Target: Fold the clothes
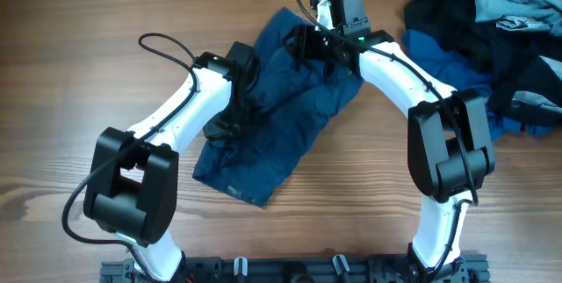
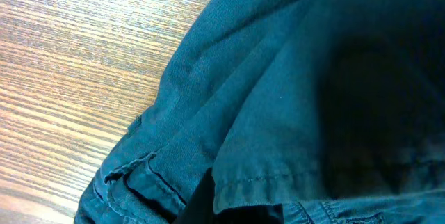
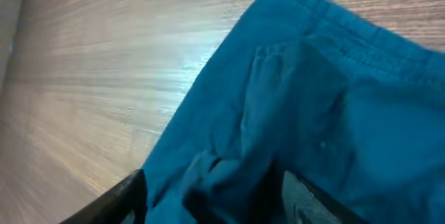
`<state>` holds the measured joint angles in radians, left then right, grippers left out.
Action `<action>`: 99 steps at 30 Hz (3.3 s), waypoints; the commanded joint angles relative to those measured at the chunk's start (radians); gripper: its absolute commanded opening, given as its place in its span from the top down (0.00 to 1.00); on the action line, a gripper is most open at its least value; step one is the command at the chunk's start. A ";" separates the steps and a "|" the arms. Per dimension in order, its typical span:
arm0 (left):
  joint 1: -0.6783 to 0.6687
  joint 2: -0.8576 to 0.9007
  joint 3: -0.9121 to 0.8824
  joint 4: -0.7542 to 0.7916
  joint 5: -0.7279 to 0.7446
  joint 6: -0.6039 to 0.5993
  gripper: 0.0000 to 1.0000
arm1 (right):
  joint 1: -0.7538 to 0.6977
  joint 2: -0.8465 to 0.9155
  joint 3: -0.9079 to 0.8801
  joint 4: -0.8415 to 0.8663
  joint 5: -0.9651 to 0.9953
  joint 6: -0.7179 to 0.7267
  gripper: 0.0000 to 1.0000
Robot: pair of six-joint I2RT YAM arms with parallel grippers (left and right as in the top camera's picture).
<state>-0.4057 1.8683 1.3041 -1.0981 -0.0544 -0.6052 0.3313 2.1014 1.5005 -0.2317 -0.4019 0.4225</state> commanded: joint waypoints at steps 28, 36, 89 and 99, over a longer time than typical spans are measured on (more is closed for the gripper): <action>-0.031 -0.002 -0.012 0.006 0.013 -0.014 0.96 | 0.121 0.193 0.065 0.547 0.257 0.220 0.96; 0.005 -0.026 -0.011 0.000 0.009 0.025 0.96 | 0.037 0.149 0.159 0.509 0.055 0.202 0.48; 0.000 -0.212 -0.436 0.561 -0.118 -0.215 0.96 | -0.050 0.250 0.341 -0.631 0.414 -0.074 0.96; 0.086 0.006 -0.436 0.726 -0.154 -0.210 0.96 | -0.052 0.250 0.340 -0.849 0.397 0.056 0.95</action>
<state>-0.3874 1.7439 0.8955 -0.4065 -0.1627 -0.8066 0.2806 2.3375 1.8553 -1.0126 -0.0410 0.3870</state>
